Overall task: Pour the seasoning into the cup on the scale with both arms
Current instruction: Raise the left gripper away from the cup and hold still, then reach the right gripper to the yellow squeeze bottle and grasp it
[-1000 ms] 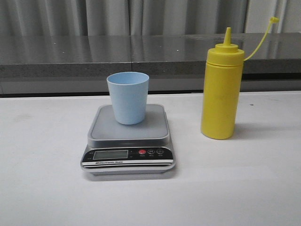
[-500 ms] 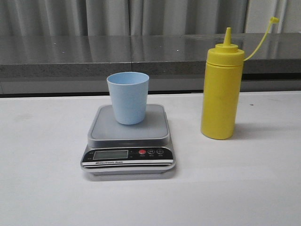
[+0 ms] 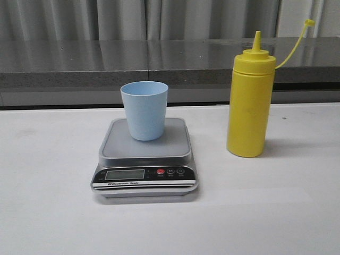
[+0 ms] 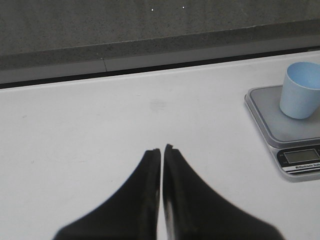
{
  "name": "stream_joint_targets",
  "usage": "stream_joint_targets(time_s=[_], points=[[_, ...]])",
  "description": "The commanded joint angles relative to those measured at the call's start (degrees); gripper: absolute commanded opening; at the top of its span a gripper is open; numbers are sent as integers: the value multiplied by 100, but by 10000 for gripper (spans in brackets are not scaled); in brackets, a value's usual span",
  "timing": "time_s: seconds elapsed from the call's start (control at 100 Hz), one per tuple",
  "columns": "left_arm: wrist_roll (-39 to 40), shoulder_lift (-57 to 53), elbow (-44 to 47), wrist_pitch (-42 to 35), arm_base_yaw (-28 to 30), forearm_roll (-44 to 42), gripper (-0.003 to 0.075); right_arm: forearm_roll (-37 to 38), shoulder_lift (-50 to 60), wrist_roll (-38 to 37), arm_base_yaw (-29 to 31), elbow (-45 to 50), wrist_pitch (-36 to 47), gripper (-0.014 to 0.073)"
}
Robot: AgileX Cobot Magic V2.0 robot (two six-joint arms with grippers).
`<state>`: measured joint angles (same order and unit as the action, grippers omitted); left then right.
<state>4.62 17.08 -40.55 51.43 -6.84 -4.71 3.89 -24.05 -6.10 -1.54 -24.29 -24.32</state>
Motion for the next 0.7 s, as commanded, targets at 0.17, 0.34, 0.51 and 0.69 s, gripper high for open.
stream_joint_targets(time_s=[0.17,0.34,0.51,0.69], points=[[60,61,-128,-385,7,-28,11,-5,-983,107,-607,-342,1455,666],[60,61,-128,-385,7,-28,11,-11,-1598,107,-985,-342,2432,620],[60,61,-128,-385,7,-28,11,-11,-2224,107,-1223,-342,3044,620],[60,61,-128,-385,7,-28,11,-11,-3014,101,-1401,-342,3567,620]])
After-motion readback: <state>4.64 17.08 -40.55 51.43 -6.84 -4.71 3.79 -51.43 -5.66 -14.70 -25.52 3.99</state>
